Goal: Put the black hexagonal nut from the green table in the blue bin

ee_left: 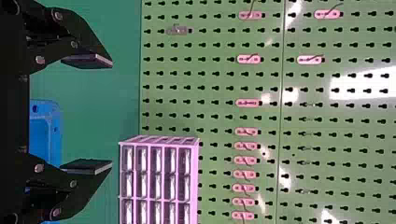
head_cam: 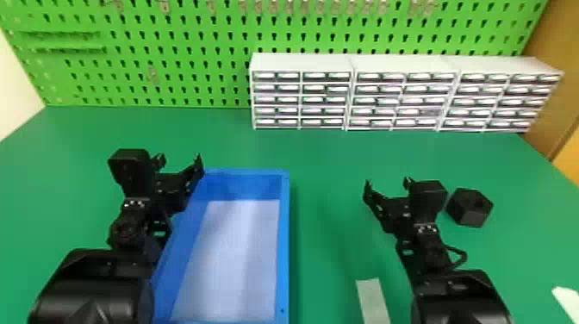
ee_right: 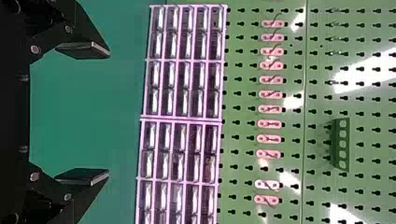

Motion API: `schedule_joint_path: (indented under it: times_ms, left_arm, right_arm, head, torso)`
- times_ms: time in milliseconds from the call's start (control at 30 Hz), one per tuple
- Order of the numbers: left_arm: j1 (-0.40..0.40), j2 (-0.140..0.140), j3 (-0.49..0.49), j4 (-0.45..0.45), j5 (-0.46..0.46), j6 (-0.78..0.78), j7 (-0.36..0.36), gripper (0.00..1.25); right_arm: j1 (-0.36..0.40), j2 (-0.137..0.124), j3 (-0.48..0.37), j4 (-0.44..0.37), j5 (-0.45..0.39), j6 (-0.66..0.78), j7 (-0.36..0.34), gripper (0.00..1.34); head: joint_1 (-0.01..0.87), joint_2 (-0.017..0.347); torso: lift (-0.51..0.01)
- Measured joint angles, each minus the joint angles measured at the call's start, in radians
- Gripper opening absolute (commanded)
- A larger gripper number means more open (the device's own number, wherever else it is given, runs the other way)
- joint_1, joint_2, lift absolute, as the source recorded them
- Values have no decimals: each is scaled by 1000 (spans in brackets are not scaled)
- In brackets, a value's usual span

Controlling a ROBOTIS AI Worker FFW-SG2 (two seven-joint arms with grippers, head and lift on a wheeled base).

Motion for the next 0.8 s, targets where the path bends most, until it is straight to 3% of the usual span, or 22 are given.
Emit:
schedule_joint_path:
  times_ms: [800]
  left_arm:
    - [-1, 0, 0, 0, 6, 0, 0, 762]
  right_arm:
    - [0, 0, 2, 0, 0, 0, 0, 965]
  head:
    - [686, 51]
  torso:
    - [-96]
